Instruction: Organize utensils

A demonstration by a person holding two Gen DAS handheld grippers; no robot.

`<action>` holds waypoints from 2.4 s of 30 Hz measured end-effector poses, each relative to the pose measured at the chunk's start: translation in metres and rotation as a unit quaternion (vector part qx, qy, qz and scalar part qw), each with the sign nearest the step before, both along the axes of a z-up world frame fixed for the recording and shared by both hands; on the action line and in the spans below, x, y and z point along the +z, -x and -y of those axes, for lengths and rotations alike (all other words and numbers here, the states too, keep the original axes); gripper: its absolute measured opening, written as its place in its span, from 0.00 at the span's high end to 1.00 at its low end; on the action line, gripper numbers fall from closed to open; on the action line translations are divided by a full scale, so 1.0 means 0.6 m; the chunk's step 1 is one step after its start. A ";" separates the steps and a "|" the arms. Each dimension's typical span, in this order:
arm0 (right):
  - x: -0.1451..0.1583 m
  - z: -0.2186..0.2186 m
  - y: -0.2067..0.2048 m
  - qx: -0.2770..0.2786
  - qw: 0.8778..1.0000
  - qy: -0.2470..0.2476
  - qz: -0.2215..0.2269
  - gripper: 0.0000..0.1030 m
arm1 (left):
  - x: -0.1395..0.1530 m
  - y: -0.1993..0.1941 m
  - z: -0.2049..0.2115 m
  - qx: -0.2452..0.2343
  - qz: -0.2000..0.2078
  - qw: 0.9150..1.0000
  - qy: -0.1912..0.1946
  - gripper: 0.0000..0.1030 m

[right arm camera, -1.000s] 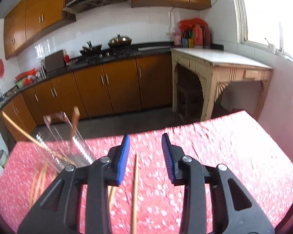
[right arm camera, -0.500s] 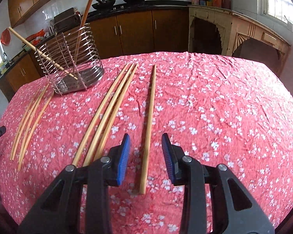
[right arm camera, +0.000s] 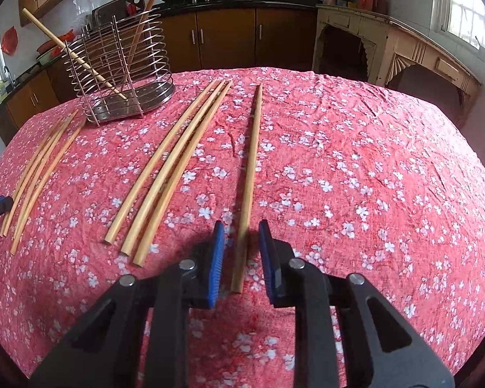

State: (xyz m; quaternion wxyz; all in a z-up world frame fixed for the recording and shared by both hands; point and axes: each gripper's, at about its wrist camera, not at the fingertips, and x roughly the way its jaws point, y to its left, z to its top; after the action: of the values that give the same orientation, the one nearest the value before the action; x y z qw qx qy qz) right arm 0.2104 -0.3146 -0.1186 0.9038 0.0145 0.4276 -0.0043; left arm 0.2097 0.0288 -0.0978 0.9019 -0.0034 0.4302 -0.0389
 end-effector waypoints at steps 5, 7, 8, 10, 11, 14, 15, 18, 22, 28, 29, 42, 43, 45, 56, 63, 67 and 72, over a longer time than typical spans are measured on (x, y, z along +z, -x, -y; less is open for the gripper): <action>0.000 -0.006 -0.011 0.001 1.000 0.004 0.001 0.92 | 0.003 -0.016 0.003 0.008 -0.003 1.000 -0.014 0.82; 0.000 0.001 -0.020 -0.006 1.000 0.004 0.000 0.92 | 0.003 -0.034 -0.009 0.018 -0.005 1.000 -0.008 0.92; 0.001 0.008 -0.026 -0.013 1.000 0.004 0.000 0.92 | 0.004 -0.040 -0.018 0.024 -0.005 1.000 -0.007 0.92; 0.001 0.027 -0.035 -0.032 0.999 0.008 0.002 0.92 | 0.003 -0.054 -0.040 0.040 -0.001 0.999 -0.014 0.92; 0.001 0.039 -0.041 -0.044 0.999 0.007 0.003 0.92 | 0.002 -0.057 -0.049 0.046 -0.001 0.999 -0.016 0.92; 0.001 0.067 -0.054 -0.070 0.998 0.002 0.004 0.92 | 0.002 -0.075 -0.075 0.060 0.000 0.998 -0.016 0.92; 0.001 0.074 -0.058 -0.074 0.997 -0.001 0.004 0.92 | 0.003 -0.080 -0.081 0.059 0.000 0.998 -0.015 0.92; 0.001 0.088 -0.058 -0.077 0.997 -0.019 0.004 0.92 | 0.003 -0.077 -0.090 0.055 0.000 0.998 -0.016 0.84; 0.000 0.091 -0.042 -0.074 0.997 -0.030 0.002 0.90 | 0.006 -0.050 -0.092 0.059 0.009 0.998 -0.029 0.21; 0.001 0.086 -0.029 -0.068 0.997 -0.028 0.000 0.89 | -0.004 -0.039 -0.095 0.039 -0.011 0.999 -0.024 0.34; 0.001 0.085 -0.029 -0.068 0.997 -0.027 0.000 0.89 | -0.002 -0.038 -0.096 0.037 -0.007 0.999 -0.019 0.38; 0.003 0.071 -0.013 -0.064 0.998 -0.013 0.003 0.89 | 0.000 -0.013 -0.077 0.024 -0.001 0.999 -0.027 0.70; 0.003 0.072 -0.012 -0.065 0.998 -0.014 0.003 0.90 | 0.001 -0.008 -0.074 0.023 0.000 0.999 -0.028 0.77; 0.002 0.073 -0.011 -0.065 0.998 -0.016 0.003 0.92 | 0.002 -0.003 -0.072 0.025 0.000 0.999 -0.025 0.87; 0.044 0.071 0.034 -0.061 0.997 -0.009 0.046 0.92 | 0.024 0.022 -0.090 0.031 0.016 0.999 0.000 0.93; 0.130 0.065 0.071 -0.052 0.992 0.005 0.118 0.93 | 0.107 0.063 -0.094 0.026 0.088 0.996 0.014 0.93; 0.185 0.059 0.086 -0.047 0.986 0.008 0.160 0.93 | 0.165 0.078 -0.097 0.027 0.136 0.990 0.029 0.93; 0.236 0.053 0.088 -0.042 0.979 0.009 0.199 0.93 | 0.210 0.080 -0.101 0.037 0.173 0.983 0.041 0.93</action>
State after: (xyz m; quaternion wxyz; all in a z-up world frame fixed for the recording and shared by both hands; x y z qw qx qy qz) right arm 0.1573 -0.3461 0.0229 0.9698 0.0250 0.2386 -0.0434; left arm 0.1616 0.0896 0.0284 0.9625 -0.0493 0.2657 -0.0235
